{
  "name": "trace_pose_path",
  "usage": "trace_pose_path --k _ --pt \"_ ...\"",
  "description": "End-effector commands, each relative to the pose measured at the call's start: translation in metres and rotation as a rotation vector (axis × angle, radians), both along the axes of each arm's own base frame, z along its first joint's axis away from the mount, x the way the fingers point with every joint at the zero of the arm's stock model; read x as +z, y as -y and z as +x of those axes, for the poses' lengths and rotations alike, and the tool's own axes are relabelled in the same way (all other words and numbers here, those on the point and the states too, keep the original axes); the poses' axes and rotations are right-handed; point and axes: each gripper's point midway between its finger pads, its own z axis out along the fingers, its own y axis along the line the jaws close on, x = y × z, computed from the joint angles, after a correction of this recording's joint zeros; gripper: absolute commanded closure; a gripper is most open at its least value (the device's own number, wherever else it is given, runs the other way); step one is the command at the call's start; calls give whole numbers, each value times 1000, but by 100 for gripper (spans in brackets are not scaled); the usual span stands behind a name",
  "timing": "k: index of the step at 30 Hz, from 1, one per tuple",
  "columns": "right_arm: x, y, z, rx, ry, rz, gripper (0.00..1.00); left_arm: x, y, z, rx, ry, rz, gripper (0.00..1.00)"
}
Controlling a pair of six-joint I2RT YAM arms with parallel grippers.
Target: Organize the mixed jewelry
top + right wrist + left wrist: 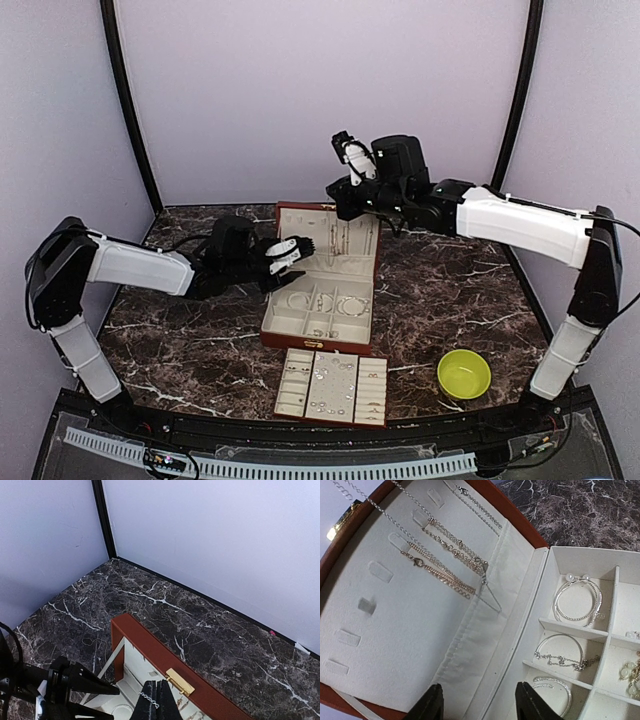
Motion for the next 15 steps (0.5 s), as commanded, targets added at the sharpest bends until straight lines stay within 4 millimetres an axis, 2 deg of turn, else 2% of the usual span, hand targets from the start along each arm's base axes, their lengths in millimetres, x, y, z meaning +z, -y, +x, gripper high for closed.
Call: trace_pose_path --k 1,8,15 --pt "36 -6 7 -12 86 52 100 25 13 21 -1 122 -27 50" --pt "42 -8 13 -30 105 48 100 21 20 39 16 190 -13 55" --pt "46 -10 14 -28 110 62 100 10 21 52 50 223 15 64"
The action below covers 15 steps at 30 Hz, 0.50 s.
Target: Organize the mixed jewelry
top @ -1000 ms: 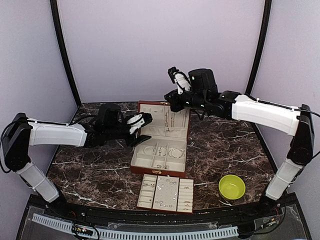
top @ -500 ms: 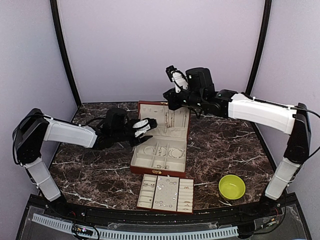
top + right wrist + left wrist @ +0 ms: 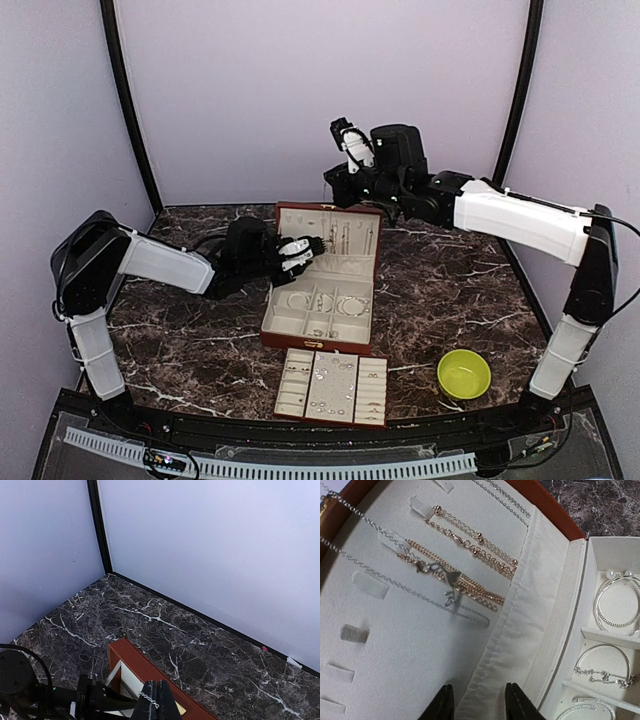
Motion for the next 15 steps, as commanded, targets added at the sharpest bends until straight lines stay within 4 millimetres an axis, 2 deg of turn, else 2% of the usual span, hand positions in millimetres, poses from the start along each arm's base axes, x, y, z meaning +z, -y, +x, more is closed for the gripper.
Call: trace_pose_path --k 1,15 --pt "18 -5 3 -6 42 40 100 19 3 13 23 86 -19 64" --pt "16 -7 3 -1 35 46 100 -6 -1 13 45 46 4 79"
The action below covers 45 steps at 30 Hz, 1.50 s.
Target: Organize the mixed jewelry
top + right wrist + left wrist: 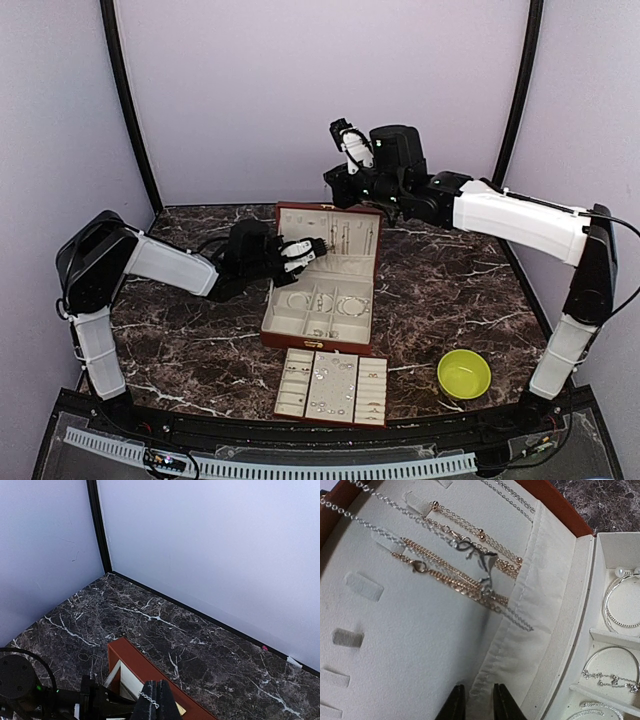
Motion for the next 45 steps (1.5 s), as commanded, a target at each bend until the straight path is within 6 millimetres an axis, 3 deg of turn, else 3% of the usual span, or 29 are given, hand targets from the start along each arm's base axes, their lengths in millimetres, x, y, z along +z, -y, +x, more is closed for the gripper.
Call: trace_pose_path --k 1,12,22,33,45 --pt "17 -6 2 0 36 47 100 -1 0 3 8 10 -4 80" --pt "19 -10 9 -12 50 40 100 -20 -1 -4 -6 -37 27 85" --pt "18 -16 14 -8 57 42 100 -26 0 -11 -16 -52 39 100" --pt "15 -22 19 -6 62 40 100 -27 4 -25 -40 -59 33 100" --pt "-16 -27 20 10 19 10 100 -19 3 -32 -34 -62 2 100"
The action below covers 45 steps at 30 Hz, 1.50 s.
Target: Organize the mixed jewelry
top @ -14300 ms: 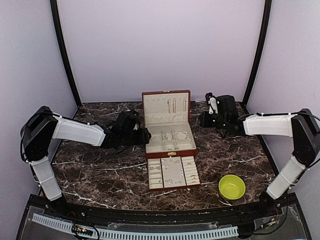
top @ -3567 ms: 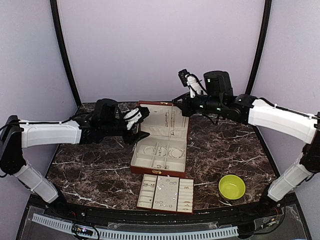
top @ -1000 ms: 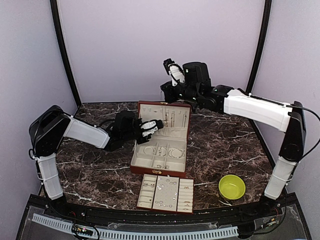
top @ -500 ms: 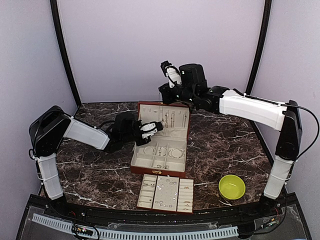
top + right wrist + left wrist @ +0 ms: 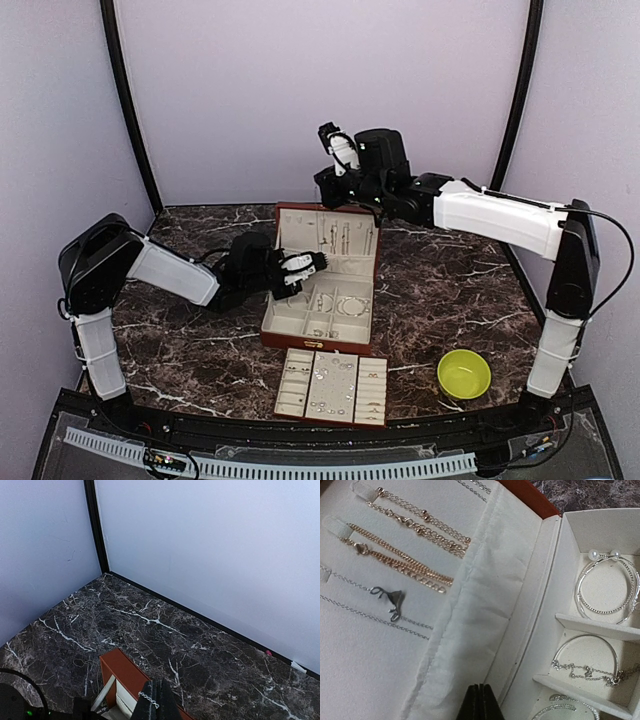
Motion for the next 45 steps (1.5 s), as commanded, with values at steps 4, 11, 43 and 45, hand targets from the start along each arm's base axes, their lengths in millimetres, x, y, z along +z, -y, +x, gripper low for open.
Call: trace_pose_path --k 4,11,43,45 --pt "-10 -10 0 25 -1 13 100 10 -1 -14 -15 -19 -32 100" --pt "-19 -15 2 33 -4 11 100 26 -5 -17 8 -17 -87 100" --pt "-8 -5 15 -52 63 21 100 48 -4 2 28 59 -90 58" --pt "-9 -6 15 -50 63 19 100 51 -5 11 61 91 -88 58"
